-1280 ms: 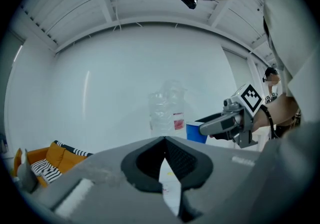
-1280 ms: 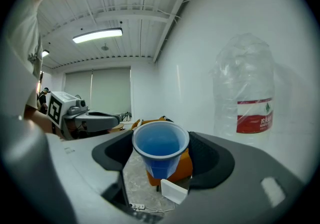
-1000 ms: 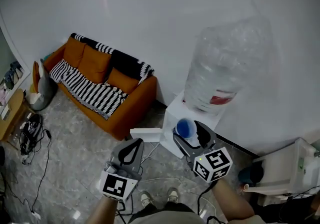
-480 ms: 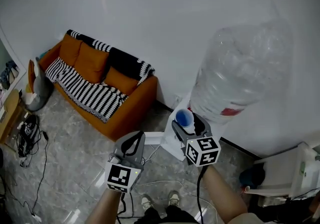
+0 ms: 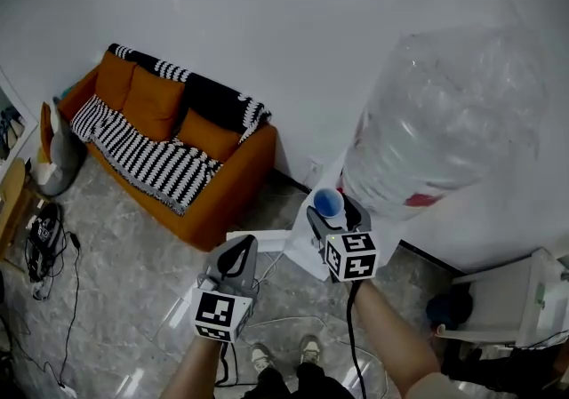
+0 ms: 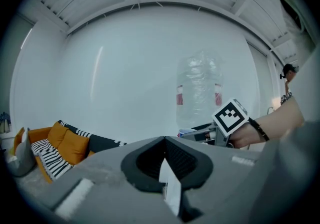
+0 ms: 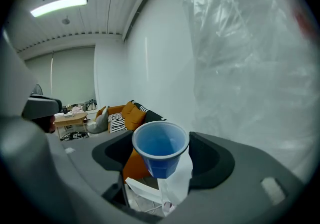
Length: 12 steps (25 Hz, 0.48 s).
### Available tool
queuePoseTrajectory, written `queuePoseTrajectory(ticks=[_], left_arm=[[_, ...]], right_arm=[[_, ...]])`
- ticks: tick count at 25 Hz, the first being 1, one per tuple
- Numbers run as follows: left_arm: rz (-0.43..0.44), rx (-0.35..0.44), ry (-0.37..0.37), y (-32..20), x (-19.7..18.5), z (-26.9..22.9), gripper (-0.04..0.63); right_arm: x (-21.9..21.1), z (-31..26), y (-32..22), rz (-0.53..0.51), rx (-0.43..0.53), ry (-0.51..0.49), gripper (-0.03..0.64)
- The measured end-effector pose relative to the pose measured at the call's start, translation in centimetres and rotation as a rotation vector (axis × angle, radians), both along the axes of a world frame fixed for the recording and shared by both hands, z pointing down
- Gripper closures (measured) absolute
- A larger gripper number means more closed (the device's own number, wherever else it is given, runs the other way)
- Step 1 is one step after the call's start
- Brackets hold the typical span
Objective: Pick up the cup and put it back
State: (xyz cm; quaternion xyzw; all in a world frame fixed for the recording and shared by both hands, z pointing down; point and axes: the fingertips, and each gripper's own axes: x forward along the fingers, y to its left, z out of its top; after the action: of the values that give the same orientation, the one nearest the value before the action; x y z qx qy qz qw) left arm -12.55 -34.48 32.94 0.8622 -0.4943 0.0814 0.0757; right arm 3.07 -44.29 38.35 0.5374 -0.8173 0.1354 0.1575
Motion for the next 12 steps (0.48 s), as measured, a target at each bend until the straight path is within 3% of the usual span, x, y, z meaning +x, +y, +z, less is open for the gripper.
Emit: queuePoseTrajectory(ticks=[12], left_arm=[[0.016,-0.014,-0.025,-2.4,1.3,2.5,0.592]], right_arm=[[1.3,4.7,-2.1,0.103,-0.006,0.052,0.261]])
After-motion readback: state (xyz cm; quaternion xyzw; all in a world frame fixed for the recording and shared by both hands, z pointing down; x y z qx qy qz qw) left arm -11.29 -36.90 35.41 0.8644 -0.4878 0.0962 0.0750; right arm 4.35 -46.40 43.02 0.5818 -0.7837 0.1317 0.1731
